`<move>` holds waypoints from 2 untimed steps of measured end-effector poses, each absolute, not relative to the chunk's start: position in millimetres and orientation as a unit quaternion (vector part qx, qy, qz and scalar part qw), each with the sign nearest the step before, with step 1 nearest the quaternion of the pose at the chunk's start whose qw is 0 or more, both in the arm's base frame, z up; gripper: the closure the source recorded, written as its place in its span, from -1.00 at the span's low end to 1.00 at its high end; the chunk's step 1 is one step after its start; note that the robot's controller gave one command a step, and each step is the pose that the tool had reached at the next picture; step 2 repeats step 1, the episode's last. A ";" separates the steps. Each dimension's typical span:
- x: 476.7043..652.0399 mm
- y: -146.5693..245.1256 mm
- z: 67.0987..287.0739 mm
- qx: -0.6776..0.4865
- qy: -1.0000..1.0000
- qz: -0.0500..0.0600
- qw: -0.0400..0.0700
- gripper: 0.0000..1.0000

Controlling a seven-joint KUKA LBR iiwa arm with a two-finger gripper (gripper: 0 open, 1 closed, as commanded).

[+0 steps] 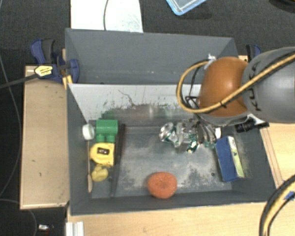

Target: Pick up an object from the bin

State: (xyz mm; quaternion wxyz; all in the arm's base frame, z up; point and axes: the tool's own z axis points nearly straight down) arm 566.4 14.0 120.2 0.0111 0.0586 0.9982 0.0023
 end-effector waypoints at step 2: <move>558.6 9.1 195.1 0.052 0.999 0.003 0.013 1.00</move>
Offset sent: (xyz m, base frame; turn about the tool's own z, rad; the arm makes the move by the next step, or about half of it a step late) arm -0.0237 -0.0148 0.2605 0.0873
